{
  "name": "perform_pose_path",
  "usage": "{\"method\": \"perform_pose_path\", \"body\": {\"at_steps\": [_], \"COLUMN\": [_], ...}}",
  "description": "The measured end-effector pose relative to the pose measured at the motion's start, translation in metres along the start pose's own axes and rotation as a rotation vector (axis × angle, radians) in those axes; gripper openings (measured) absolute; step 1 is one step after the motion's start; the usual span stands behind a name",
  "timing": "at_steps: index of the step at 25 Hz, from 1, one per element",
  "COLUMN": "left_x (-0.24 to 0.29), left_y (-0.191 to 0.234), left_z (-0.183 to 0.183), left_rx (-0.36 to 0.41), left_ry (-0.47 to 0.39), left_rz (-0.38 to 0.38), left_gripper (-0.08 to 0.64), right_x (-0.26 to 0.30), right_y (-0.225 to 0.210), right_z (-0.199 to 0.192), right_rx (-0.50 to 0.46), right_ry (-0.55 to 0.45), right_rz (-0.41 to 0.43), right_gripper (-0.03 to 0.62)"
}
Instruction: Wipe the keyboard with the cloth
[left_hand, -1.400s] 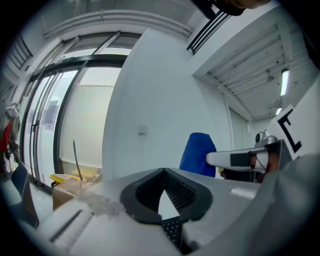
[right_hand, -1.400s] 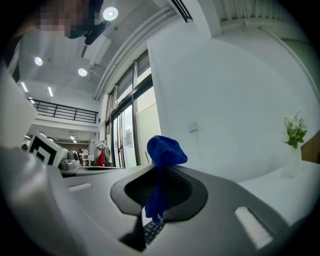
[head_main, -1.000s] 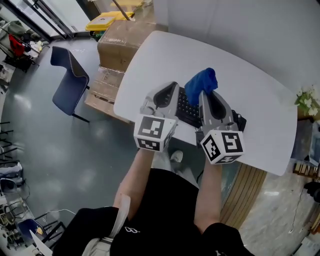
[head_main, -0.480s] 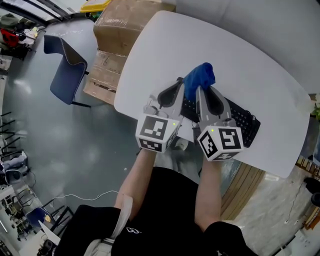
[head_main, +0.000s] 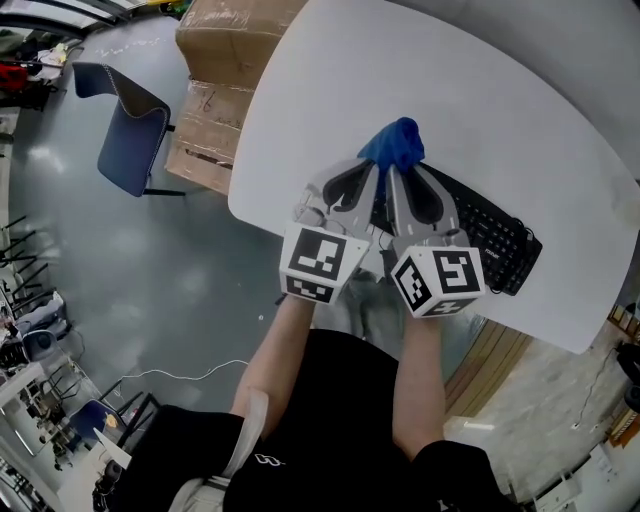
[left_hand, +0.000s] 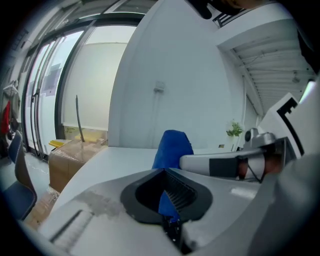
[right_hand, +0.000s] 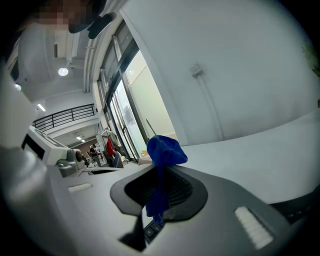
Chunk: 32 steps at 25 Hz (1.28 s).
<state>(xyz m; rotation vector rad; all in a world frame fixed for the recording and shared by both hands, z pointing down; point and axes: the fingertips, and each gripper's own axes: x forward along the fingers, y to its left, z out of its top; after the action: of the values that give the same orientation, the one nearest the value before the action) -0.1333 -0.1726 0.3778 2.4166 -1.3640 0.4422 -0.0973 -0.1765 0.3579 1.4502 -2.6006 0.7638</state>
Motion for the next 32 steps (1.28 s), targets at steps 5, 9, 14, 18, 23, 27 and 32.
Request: {"method": "perform_pose_path", "body": {"at_steps": [5,9,14,18,23,27,32], "left_x": [0.01,0.018,0.025,0.031,0.038,0.045,0.054], "left_y": [0.01,0.013,0.016,0.01,0.0,-0.007,-0.022], "left_z": [-0.023,-0.04,-0.06,-0.069,-0.073,-0.075,-0.078], "left_rx": [-0.005,0.01,0.004,0.004,0.008,0.013,0.025], "left_ry": [0.059,0.122,0.191,0.218,0.233,0.239,0.252], "left_rz": [0.004,0.011,0.023,0.008,-0.02,-0.035,-0.057], "left_gripper": [-0.002,-0.002,-0.002,-0.002,-0.002,-0.002,-0.002], "right_x": [0.016,0.023,0.026,0.023,0.015,0.009,-0.002], "right_y": [-0.005,-0.008,-0.015,-0.024,-0.035,-0.045,-0.058], "right_z": [-0.025,-0.043,-0.062,-0.069,-0.074,-0.077,-0.081], "right_rx": [0.052,0.09,0.125,0.144,0.165,0.175,0.177], "right_ry": [0.03,0.058,0.082,0.086,0.083,0.081,0.082], "right_rz": [-0.001,-0.004,-0.019,-0.045,-0.083,-0.102,-0.131], "right_gripper": [0.04,0.04,0.04,0.04,0.04,0.04,0.04]}}
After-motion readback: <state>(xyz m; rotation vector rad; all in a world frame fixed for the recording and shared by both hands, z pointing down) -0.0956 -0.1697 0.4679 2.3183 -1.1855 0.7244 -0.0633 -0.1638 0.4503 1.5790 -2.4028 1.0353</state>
